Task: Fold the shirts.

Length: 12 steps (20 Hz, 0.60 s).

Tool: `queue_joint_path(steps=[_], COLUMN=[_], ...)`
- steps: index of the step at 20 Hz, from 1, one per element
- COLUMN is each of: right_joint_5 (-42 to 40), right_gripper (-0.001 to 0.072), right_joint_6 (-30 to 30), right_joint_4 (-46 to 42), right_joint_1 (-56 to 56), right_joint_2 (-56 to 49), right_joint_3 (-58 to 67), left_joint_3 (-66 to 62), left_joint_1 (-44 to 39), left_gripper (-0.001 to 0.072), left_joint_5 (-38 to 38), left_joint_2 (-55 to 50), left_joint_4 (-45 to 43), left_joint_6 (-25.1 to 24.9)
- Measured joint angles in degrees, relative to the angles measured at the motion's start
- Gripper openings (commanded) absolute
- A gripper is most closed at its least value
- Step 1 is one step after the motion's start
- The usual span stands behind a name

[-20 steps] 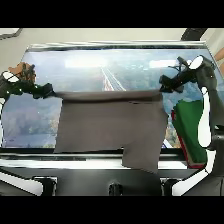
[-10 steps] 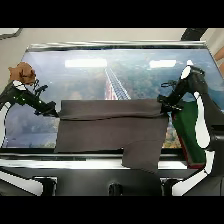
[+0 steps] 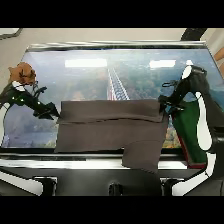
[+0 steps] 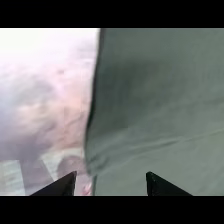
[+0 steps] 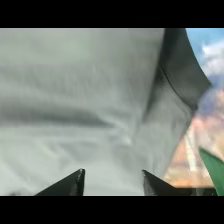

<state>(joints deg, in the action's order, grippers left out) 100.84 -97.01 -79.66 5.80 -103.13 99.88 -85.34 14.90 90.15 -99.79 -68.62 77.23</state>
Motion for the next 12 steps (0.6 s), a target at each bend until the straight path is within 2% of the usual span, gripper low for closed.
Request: queue_joint_path(steps=[4,8,9,11,12], right_joint_5=[1.64,-4.46,-6.23,-8.87,-9.75], right_gripper=[0.0492,0.0492,0.0492,0.0492,0.0492], right_joint_6=[1.29,1.75,1.90,2.10,2.27], right_joint_4=[-0.87,0.33,0.46,0.11,-0.07], right_joint_1=[1.60,2.03,2.05,2.12,2.12], right_joint_2=[6.25,17.64,20.50,25.92,27.91], right_joint_3=[-6.54,-24.39,-28.59,-36.17,-38.86], left_joint_3=[10.10,32.44,37.00,43.01,44.89], left_joint_1=[2.60,4.87,5.40,6.14,6.23], left_gripper=[0.0494,0.0484,0.0444,0.0444,0.0419], left_joint_5=[-0.66,-8.52,-10.43,-11.72,-12.66], left_joint_2=[7.10,17.70,19.87,22.82,23.80], left_joint_4=[-0.28,-0.20,-0.02,1.88,2.75], left_joint_6=[0.92,-0.98,-1.86,-3.23,-3.72])
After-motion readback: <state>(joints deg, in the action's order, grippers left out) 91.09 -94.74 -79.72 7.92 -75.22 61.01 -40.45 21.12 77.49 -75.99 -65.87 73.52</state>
